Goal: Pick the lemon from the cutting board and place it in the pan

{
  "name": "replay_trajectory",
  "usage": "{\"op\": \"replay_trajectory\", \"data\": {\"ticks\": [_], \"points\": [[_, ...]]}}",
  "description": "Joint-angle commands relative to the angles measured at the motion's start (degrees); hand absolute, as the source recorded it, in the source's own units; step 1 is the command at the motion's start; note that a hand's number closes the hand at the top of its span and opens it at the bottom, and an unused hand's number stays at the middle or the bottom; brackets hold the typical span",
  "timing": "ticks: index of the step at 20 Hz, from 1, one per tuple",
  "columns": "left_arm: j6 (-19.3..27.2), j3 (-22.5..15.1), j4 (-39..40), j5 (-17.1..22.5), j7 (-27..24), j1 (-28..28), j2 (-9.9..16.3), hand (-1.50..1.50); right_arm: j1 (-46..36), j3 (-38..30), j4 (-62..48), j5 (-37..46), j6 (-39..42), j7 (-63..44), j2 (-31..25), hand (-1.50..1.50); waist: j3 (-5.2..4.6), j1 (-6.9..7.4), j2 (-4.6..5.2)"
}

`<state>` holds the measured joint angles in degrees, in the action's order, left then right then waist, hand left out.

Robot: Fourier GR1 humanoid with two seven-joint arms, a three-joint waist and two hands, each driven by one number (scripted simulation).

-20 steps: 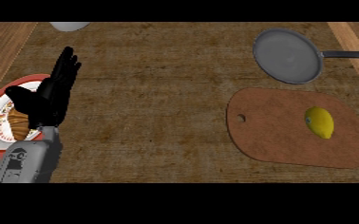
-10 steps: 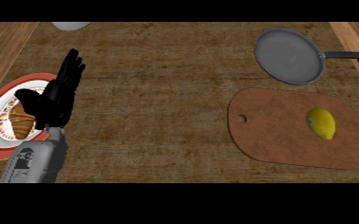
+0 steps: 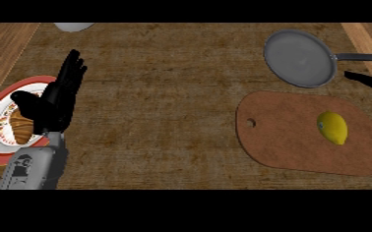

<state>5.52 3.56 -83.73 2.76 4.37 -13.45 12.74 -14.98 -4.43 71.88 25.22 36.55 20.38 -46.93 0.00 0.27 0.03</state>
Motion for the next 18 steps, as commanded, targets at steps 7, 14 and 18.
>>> {"op": "replay_trajectory", "data": {"ticks": [7,14,18], "points": [[-0.2,1.0,2.2,-1.9,-2.4,0.4,-0.8,0.0,2.8,4.2,3.4,11.1,-4.0,-1.1,3.9,-1.5,-0.02,-0.45,-0.01],[-0.1,0.2,2.0,-3.0,-3.1,0.4,-2.5,0.0,-2.5,5.2,-1.4,18.0,-3.0,-2.2,3.7,-1.5,-0.01,-0.1,0.01],[-2.4,2.4,-2.9,-0.9,1.3,2.2,0.0,0.0,-0.6,4.5,-1.3,19.5,-1.1,-1.6,4.1,-1.5,-0.01,-0.11,-0.07]]}}
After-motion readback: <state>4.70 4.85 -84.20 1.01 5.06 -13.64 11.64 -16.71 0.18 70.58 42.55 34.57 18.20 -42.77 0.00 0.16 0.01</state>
